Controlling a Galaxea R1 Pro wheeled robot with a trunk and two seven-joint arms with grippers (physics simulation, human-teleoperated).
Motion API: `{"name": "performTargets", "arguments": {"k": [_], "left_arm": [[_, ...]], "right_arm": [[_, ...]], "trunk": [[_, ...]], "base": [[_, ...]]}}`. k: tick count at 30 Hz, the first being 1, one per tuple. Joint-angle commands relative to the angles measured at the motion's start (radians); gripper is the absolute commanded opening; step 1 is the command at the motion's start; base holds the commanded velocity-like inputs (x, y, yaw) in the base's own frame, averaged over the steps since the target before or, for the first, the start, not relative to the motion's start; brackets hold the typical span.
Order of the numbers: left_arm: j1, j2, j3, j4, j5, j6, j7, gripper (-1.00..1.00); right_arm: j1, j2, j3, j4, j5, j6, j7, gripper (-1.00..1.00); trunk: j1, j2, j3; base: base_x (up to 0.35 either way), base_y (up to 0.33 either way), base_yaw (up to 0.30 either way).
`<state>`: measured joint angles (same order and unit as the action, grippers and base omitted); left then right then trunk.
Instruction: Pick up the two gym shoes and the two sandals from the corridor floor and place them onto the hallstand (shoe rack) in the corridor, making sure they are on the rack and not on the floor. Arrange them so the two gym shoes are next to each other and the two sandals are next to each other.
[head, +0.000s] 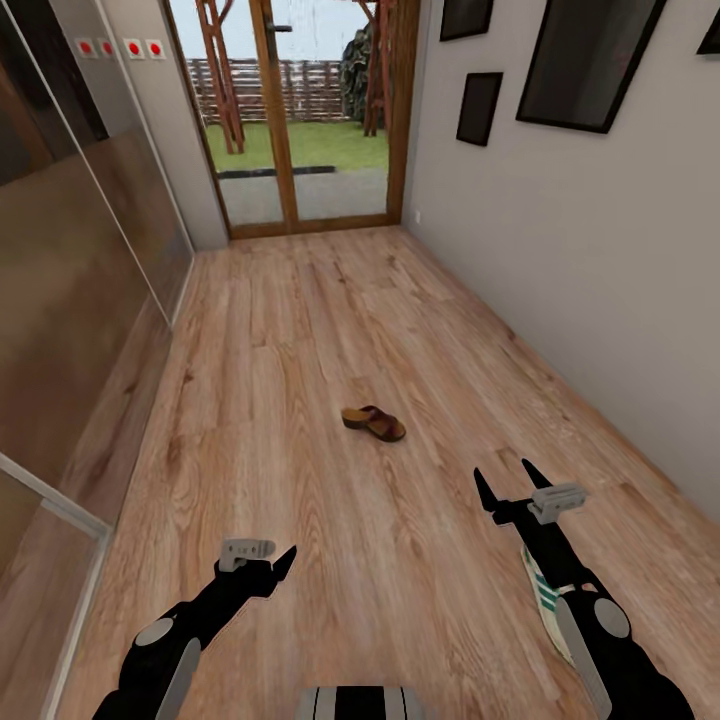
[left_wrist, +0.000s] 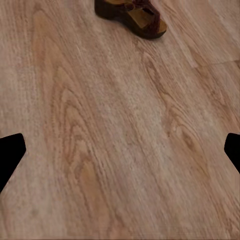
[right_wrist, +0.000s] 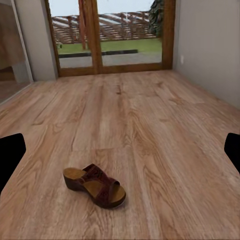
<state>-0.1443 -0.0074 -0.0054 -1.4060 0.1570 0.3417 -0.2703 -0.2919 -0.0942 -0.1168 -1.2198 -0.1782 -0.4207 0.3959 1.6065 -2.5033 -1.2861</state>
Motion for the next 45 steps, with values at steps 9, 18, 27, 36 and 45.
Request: {"name": "performTargets", "arguments": {"k": [9,18,27,36,45], "left_arm": [[-0.001,0.0,0.001,-0.001,0.01,0.008,-0.001,1.0],[-0.001,0.0,0.001,-0.001,0.01,0.008,-0.001,1.0],[-0.001,0.0,0.001,-0.001,0.01,0.008,-0.001,1.0],[0.0,0.0,0.001,-0.002,0.01,0.008,-0.001,1.0],[0.0,0.0,0.001,-0.001,0.01,0.008,-0.001,1.0]], "right_arm": [[-0.001,0.0,0.0,0.0,-0.01,0.0,0.009,1.0],[-0.001,0.0,0.0,0.0,-0.01,0.0,0.009,1.0],[-0.001,-0.001,0.0,0.0,-0.01,0.0,0.009,1.0],[-0.001,-0.001,0.0,0.0,-0.01,0.0,0.009,1.0],[-0.001,0.0,0.0,0.0,-0.011,0.0,0.009,1.0]], "trunk": [[0.0,0.0,-0.001],[0.0,0.0,-0.001],[0.0,0.0,-0.001],[0.0,0.0,-0.001],[0.0,0.0,-0.001]], "base": [[0.258,0.109,-0.058],[0.171,0.008,-0.251],[0.018,0.0,-0.263],[0.001,0.0,-0.075],[0.089,0.052,-0.005]]}}
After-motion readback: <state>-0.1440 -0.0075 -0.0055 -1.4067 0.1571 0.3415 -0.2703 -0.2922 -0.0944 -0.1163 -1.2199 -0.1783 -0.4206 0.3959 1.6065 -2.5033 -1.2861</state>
